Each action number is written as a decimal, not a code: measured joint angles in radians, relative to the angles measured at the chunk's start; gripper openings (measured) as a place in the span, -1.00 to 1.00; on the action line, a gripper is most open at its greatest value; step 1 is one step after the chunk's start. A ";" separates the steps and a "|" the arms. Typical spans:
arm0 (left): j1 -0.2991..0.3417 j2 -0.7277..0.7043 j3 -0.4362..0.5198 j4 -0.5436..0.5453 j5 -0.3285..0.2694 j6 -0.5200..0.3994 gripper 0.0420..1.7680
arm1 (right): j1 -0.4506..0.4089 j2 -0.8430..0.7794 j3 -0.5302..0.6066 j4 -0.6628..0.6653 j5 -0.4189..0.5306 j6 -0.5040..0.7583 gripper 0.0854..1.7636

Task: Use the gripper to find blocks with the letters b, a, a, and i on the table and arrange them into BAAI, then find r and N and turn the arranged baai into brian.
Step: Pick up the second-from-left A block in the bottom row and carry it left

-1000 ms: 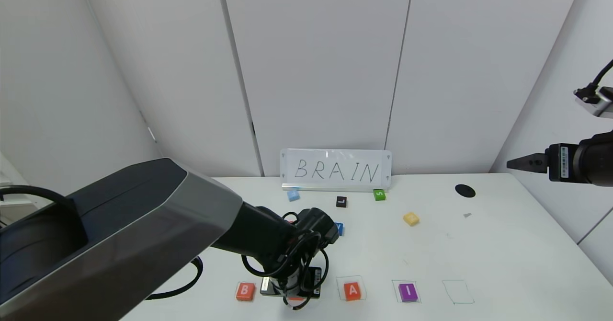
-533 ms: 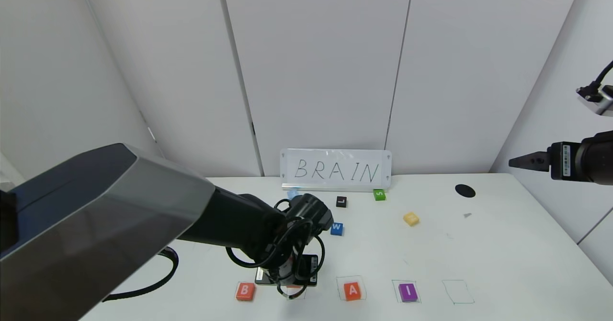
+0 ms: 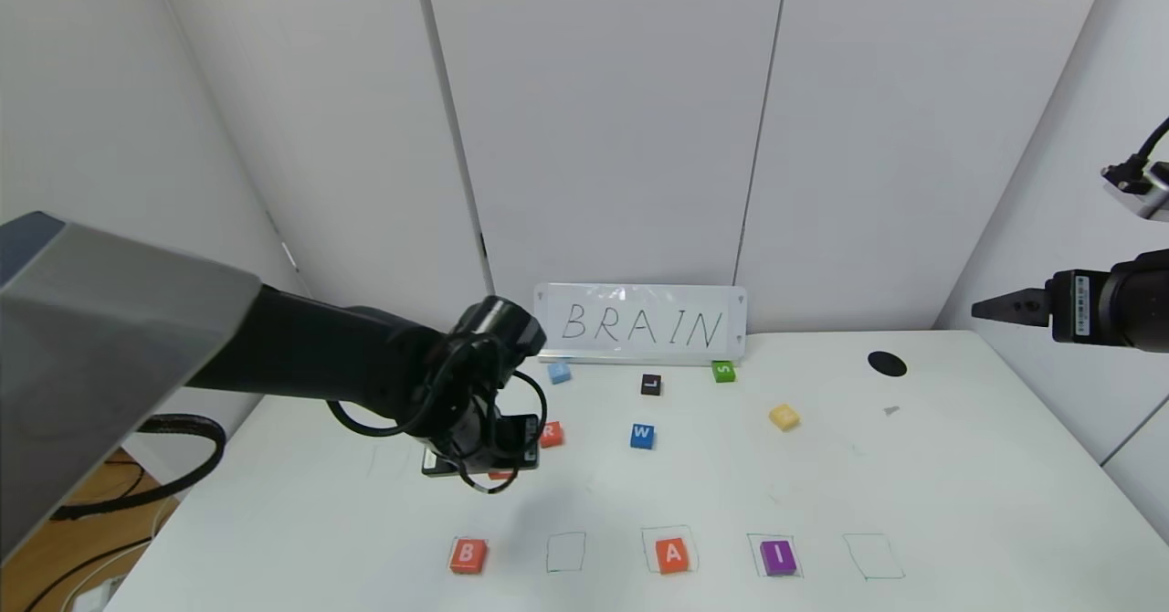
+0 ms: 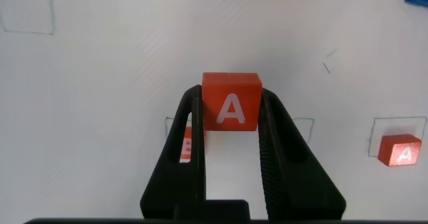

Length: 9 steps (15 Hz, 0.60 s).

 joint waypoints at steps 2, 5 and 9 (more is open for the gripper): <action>0.106 -0.019 -0.016 0.000 -0.028 0.103 -0.44 | 0.001 0.000 0.000 0.000 0.000 0.000 0.94; 0.267 -0.033 -0.049 0.014 -0.146 0.243 -0.44 | 0.006 0.000 0.000 0.000 0.000 0.000 0.94; 0.405 0.008 -0.127 0.048 -0.171 0.319 -0.44 | 0.007 0.001 0.000 0.000 0.000 0.000 0.94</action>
